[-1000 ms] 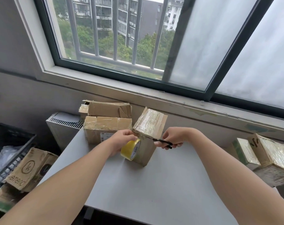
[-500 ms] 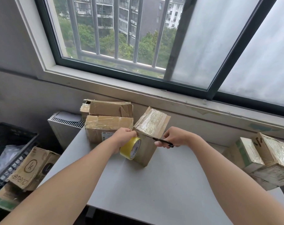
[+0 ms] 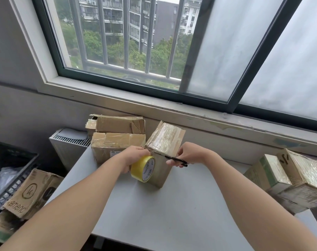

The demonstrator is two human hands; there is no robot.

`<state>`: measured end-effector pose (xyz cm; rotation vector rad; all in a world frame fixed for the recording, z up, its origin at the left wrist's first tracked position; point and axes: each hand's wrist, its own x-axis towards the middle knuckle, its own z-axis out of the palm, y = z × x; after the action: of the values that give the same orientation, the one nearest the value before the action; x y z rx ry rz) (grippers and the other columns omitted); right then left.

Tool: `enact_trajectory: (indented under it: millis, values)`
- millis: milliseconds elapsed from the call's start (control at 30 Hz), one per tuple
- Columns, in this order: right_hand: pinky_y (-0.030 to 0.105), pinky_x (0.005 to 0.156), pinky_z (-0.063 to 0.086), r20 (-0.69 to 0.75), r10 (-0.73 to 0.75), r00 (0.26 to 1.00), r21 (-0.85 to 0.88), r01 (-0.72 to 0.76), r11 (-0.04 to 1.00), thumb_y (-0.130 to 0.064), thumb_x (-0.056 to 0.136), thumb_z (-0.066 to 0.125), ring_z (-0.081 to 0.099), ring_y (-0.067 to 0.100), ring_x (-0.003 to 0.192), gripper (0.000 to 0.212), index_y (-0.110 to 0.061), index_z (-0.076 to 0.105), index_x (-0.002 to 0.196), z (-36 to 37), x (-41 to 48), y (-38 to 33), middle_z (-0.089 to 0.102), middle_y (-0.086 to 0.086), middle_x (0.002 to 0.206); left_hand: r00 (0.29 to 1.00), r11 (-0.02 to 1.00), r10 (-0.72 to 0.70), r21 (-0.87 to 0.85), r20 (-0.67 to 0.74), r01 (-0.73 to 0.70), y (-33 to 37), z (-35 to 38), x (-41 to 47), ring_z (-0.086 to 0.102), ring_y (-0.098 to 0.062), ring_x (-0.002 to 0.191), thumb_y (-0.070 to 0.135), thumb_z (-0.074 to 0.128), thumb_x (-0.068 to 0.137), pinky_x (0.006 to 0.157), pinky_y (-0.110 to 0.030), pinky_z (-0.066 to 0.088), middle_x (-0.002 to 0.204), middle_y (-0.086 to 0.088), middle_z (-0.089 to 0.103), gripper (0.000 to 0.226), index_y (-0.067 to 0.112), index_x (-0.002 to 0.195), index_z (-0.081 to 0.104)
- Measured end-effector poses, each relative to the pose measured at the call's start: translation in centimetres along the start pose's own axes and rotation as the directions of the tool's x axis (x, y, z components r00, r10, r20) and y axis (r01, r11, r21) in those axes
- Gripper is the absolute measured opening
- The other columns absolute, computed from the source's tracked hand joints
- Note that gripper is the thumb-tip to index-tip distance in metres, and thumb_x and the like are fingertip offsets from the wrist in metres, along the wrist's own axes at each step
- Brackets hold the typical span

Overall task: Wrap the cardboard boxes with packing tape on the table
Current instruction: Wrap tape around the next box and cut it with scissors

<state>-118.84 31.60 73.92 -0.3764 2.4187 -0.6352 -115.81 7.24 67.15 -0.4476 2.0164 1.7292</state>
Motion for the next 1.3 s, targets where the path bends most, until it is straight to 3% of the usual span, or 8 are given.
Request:
enact_trajectory:
  millis: [167,467,600,767,867,1033,1300]
  values:
    - [0.022,0.067,0.043,-0.01,-0.012,1.0,-0.023,0.012,1.0,-0.056,0.077,0.083,0.056,0.0,0.06,0.046,-0.02,0.062,0.057,-0.5,0.2,0.1,0.065,-0.009,0.06,1.0,0.999,-0.026,-0.031,0.019,0.026,-0.1,-0.1,0.3,0.069,-0.03,0.082,0.024,0.074,0.092,0.076,-0.039,0.058,0.098,-0.014,0.076,0.012,0.015,0.098,0.078]
    - [0.026,0.065,0.04,0.03,0.002,1.0,-0.033,0.0,0.999,-0.064,0.076,0.079,0.056,0.008,0.065,0.048,-0.019,0.066,0.065,-0.5,0.5,0.2,0.067,-0.009,0.063,0.999,0.997,-0.042,-0.058,0.005,0.042,0.0,0.3,0.2,0.068,-0.032,0.082,0.027,0.073,0.092,0.07,-0.036,0.056,0.098,-0.016,0.074,0.015,0.015,0.1,0.076]
    - [0.026,0.062,0.038,0.041,0.026,0.999,-0.056,-0.024,0.998,-0.075,0.073,0.074,0.056,0.008,0.063,0.07,-0.007,0.077,0.092,-0.6,0.6,-0.2,0.072,-0.005,0.069,0.999,0.999,-0.036,-0.041,-0.005,0.036,-0.1,0.4,0.3,0.068,-0.033,0.085,0.031,0.076,0.089,0.074,-0.039,0.057,0.098,-0.015,0.075,0.017,0.017,0.099,0.077]
    - [0.031,0.066,0.043,0.035,-0.018,0.999,-0.083,0.02,0.996,-0.085,0.056,0.074,0.058,0.012,0.064,0.085,-0.006,0.075,0.087,-0.5,1.2,0.0,0.074,0.011,0.08,0.999,0.999,-0.033,-0.043,-0.007,0.033,-0.3,0.2,0.2,0.066,-0.032,0.08,0.028,0.074,0.087,0.074,-0.039,0.055,0.089,-0.014,0.074,0.01,0.019,0.085,0.077]
    - [0.031,0.068,0.045,0.014,-0.02,1.0,-0.093,0.022,0.995,-0.083,0.052,0.077,0.059,0.011,0.065,0.084,-0.004,0.072,0.08,-0.6,1.4,0.1,0.069,0.001,0.067,0.999,0.999,-0.034,-0.036,-0.014,0.033,-0.6,-0.1,0.1,0.067,-0.032,0.082,0.029,0.075,0.086,0.076,-0.041,0.055,0.09,-0.014,0.074,0.013,0.022,0.075,0.077]
    - [0.031,0.069,0.045,0.003,-0.03,1.0,-0.086,0.03,0.996,-0.081,0.048,0.079,0.058,0.012,0.065,0.071,-0.013,0.068,0.064,-0.3,1.6,0.2,0.067,-0.001,0.064,0.999,0.999,-0.027,-0.023,-0.021,0.027,-0.7,-0.3,-0.2,0.068,-0.034,0.087,0.03,0.076,0.086,0.081,-0.044,0.056,0.095,-0.014,0.075,0.01,0.021,0.082,0.079]
    - [0.028,0.06,0.04,0.015,-0.031,0.999,-0.101,0.032,0.994,-0.078,0.065,0.077,0.056,0.012,0.059,0.061,-0.018,0.067,0.062,-0.2,1.0,-0.9,0.068,-0.001,0.065,1.0,0.998,-0.022,-0.057,-0.02,0.021,-0.7,0.1,-0.4,0.069,-0.034,0.084,0.027,0.077,0.087,0.082,-0.047,0.059,0.094,-0.016,0.076,0.01,0.017,0.088,0.08]
